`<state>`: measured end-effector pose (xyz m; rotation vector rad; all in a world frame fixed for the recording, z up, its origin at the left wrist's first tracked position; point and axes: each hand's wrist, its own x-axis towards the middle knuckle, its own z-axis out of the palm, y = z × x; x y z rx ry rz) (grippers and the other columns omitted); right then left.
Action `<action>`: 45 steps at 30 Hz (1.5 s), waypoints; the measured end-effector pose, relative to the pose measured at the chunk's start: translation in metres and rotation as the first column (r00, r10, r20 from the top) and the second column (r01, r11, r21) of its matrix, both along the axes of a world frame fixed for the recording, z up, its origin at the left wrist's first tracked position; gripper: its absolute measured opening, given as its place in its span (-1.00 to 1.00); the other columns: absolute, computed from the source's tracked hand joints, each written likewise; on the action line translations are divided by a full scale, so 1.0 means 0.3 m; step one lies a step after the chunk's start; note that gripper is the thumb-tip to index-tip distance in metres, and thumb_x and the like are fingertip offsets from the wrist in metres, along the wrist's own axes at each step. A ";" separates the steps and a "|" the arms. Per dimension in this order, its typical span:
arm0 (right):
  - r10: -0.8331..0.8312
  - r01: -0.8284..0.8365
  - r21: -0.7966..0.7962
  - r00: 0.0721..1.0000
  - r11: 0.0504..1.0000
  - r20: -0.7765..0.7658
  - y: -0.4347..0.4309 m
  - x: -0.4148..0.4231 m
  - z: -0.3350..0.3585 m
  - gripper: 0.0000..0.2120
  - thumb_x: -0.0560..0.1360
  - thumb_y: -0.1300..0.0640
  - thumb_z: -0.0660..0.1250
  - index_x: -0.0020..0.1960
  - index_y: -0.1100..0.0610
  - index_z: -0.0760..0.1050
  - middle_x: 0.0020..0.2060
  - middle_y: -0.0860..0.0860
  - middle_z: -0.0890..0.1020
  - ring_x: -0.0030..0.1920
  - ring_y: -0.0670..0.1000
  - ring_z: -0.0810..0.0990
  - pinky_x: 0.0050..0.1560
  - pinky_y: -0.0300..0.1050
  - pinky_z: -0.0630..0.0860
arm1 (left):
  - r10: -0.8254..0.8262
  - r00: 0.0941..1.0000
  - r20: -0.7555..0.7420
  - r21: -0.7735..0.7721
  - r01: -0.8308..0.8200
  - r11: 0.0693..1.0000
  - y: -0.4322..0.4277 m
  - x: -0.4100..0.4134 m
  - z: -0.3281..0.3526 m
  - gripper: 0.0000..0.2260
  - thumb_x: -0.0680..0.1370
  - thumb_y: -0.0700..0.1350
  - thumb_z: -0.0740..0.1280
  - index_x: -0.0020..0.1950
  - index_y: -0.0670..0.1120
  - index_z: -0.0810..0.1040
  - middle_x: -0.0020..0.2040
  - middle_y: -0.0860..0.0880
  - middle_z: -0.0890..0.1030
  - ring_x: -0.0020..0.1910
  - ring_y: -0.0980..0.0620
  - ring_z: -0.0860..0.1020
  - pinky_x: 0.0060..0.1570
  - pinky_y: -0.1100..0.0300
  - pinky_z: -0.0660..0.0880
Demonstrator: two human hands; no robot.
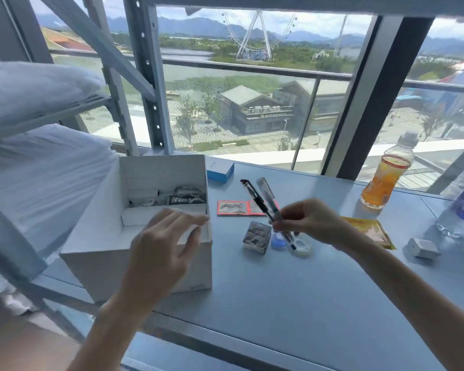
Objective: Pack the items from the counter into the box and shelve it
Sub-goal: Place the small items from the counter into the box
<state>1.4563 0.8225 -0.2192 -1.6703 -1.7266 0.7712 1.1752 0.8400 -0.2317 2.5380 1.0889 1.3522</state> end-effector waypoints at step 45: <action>0.243 -0.119 -0.235 0.052 0.965 0.969 0.691 -0.654 -0.206 -0.68 0.43 -0.08 0.40 0.09 0.09 0.53 0.07 -0.03 0.60 0.09 0.03 0.58 -0.17 -0.19 0.31 | 0.185 0.912 -0.367 0.197 -0.118 0.973 0.170 -0.310 -0.120 -0.61 0.43 0.22 0.19 -0.46 -0.02 0.33 -0.60 0.05 0.36 -0.64 0.09 0.34 -0.57 0.37 0.08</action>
